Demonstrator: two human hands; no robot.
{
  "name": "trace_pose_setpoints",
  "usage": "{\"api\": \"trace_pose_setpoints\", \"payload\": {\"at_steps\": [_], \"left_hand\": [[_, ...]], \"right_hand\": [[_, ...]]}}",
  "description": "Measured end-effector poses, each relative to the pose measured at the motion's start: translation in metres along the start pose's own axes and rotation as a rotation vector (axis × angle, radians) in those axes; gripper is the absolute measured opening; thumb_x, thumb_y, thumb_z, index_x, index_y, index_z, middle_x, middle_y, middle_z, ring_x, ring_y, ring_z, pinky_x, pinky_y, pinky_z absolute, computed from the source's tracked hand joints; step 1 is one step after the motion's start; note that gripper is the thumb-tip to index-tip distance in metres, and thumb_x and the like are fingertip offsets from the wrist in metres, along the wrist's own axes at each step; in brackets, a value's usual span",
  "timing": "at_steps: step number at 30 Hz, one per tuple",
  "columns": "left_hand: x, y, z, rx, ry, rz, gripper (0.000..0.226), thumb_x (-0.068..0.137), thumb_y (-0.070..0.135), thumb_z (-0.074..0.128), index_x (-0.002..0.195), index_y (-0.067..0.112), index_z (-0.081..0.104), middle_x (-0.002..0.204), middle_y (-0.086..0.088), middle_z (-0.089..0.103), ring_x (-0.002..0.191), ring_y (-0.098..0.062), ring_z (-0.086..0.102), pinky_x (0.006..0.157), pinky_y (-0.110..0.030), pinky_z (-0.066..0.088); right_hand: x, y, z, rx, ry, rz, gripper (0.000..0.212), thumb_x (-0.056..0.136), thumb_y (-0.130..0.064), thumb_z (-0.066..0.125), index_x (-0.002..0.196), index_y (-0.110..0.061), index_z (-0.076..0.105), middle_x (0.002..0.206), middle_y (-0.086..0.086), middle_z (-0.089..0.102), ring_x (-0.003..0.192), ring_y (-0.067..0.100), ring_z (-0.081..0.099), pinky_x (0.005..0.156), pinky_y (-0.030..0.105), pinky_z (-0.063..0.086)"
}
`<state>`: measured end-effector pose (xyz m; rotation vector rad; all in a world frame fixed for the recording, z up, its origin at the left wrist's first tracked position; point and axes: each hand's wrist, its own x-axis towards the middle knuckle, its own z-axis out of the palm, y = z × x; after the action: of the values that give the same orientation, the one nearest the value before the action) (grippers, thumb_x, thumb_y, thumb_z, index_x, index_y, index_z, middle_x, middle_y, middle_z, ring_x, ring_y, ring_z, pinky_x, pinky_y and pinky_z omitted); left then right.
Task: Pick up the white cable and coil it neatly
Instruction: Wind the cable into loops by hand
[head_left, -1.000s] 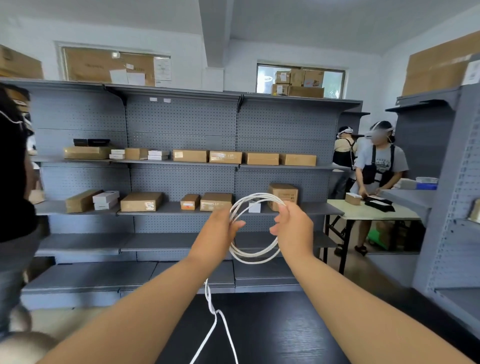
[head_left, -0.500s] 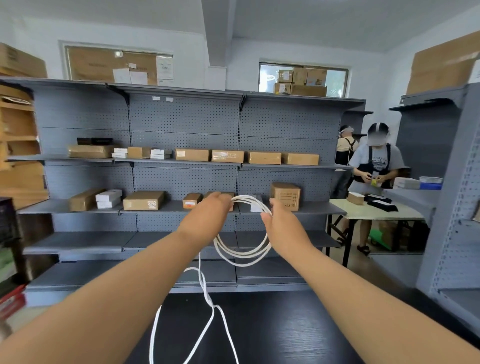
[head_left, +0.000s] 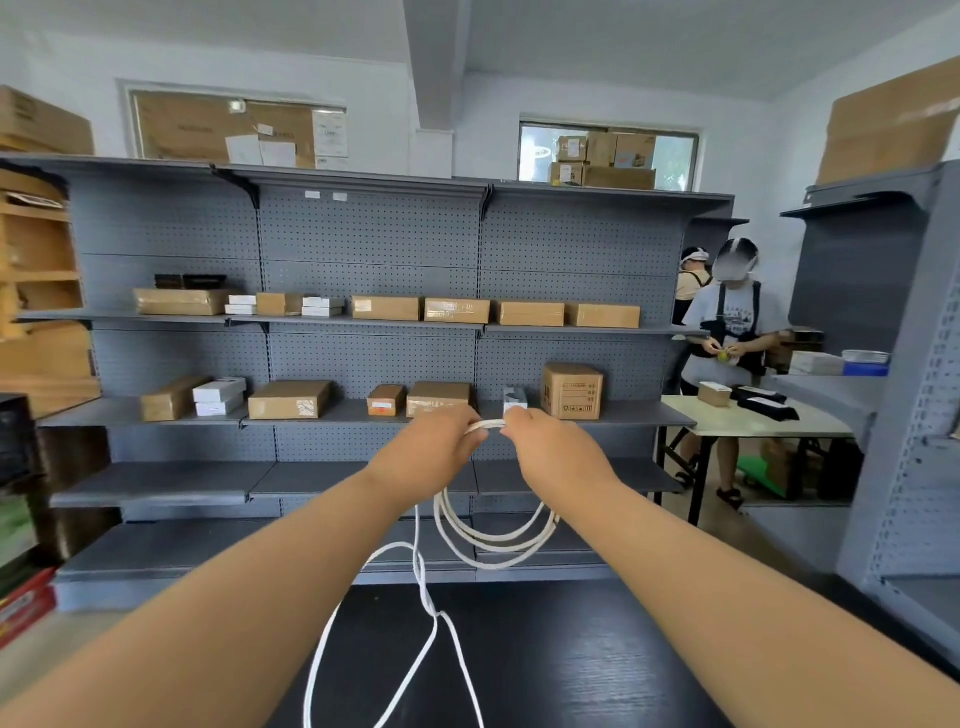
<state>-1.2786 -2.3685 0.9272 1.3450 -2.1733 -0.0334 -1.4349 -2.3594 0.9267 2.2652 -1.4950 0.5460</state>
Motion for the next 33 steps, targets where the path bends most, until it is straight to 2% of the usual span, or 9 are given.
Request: {"api": "trace_pose_setpoints", "payload": {"at_steps": [3, 7, 12, 16, 19, 22, 24, 29, 33], "left_hand": [[-0.01, 0.0, 0.006, -0.319, -0.063, -0.139, 0.019, 0.095, 0.029, 0.048, 0.103, 0.012, 0.053, 0.074, 0.003, 0.061, 0.073, -0.012, 0.055, 0.064, -0.024, 0.039], [-0.02, -0.004, 0.016, -0.624, -0.105, -0.231, 0.016, 0.089, 0.025, 0.058, 0.101, 0.014, 0.058, 0.077, 0.003, 0.066, 0.073, -0.011, 0.057, 0.071, -0.024, 0.043], [-0.024, -0.003, 0.026, -0.887, -0.049, -0.274, 0.009, 0.092, 0.023, 0.055, 0.095, 0.016, 0.06, 0.079, 0.001, 0.067, 0.078, -0.015, 0.058, 0.08, -0.03, 0.045], [-0.023, 0.002, 0.025, -0.689, 0.067, -0.238, 0.026, 0.096, 0.032, 0.045, 0.089, 0.012, 0.059, 0.081, -0.002, 0.06, 0.076, -0.017, 0.053, 0.071, -0.026, 0.039], [-0.019, 0.005, 0.02, -0.455, 0.161, -0.186, 0.023, 0.099, 0.028, 0.037, 0.093, 0.015, 0.055, 0.077, -0.001, 0.06, 0.061, 0.0, 0.053, 0.057, -0.02, 0.038], [-0.014, 0.008, 0.011, -0.244, 0.206, -0.136, 0.022, 0.1, 0.022, 0.036, 0.083, 0.016, 0.047, 0.073, -0.001, 0.054, 0.064, -0.012, 0.051, 0.054, -0.022, 0.038], [-0.011, 0.008, 0.006, -0.109, 0.229, -0.089, 0.023, 0.1, 0.02, 0.036, 0.08, 0.012, 0.044, 0.075, -0.005, 0.051, 0.067, -0.019, 0.053, 0.061, -0.031, 0.041], [-0.001, 0.007, -0.003, 0.103, 0.158, -0.029, 0.029, 0.1, 0.022, 0.036, 0.096, 0.002, 0.056, 0.085, -0.006, 0.044, 0.072, -0.025, 0.052, 0.068, -0.033, 0.041], [0.004, 0.01, -0.002, 0.212, 0.089, 0.062, 0.025, 0.099, 0.019, 0.04, 0.096, 0.003, 0.059, 0.084, -0.006, 0.045, 0.077, -0.025, 0.052, 0.074, -0.035, 0.044]], "right_hand": [[0.003, 0.006, -0.003, 0.017, 0.009, 0.046, 0.018, 0.097, -0.007, 0.034, 0.109, -0.006, 0.046, 0.1, 0.015, 0.058, 0.088, 0.037, 0.06, 0.06, 0.036, 0.035], [0.006, 0.018, -0.008, 0.107, 0.026, 0.128, 0.011, 0.092, -0.003, 0.038, 0.091, -0.012, 0.044, 0.069, 0.002, 0.043, 0.076, 0.029, 0.056, 0.06, 0.037, 0.04], [0.009, 0.026, -0.01, 0.317, 0.087, 0.311, 0.012, 0.095, -0.012, 0.039, 0.087, -0.011, 0.048, 0.078, 0.008, 0.055, 0.08, 0.03, 0.063, 0.07, 0.037, 0.048], [0.006, 0.027, -0.006, 0.458, 0.122, 0.417, 0.016, 0.092, -0.004, 0.048, 0.106, -0.006, 0.056, 0.095, 0.017, 0.064, 0.083, 0.033, 0.067, 0.076, 0.041, 0.055], [0.001, 0.025, -0.003, 0.662, 0.141, 0.464, 0.016, 0.097, -0.009, 0.039, 0.101, -0.004, 0.053, 0.094, 0.013, 0.061, 0.074, 0.027, 0.064, 0.069, 0.035, 0.05], [-0.002, 0.023, 0.0, 0.796, 0.107, 0.516, 0.02, 0.1, -0.019, 0.033, 0.094, -0.01, 0.049, 0.085, 0.01, 0.056, 0.075, 0.029, 0.067, 0.061, 0.029, 0.046], [-0.004, 0.023, 0.004, 0.824, 0.062, 0.518, 0.019, 0.1, -0.02, 0.033, 0.09, -0.013, 0.048, 0.086, 0.011, 0.059, 0.081, 0.031, 0.067, 0.07, 0.036, 0.053], [-0.008, 0.022, 0.006, 0.568, -0.024, 0.452, 0.024, 0.098, -0.025, 0.039, 0.111, -0.008, 0.048, 0.102, 0.011, 0.06, 0.085, 0.026, 0.056, 0.07, 0.032, 0.043], [-0.009, 0.013, 0.002, 0.475, -0.02, 0.261, 0.036, 0.097, -0.027, 0.042, 0.13, -0.013, 0.038, 0.124, 0.009, 0.052, 0.104, 0.029, 0.054, 0.077, 0.035, 0.041]]}}
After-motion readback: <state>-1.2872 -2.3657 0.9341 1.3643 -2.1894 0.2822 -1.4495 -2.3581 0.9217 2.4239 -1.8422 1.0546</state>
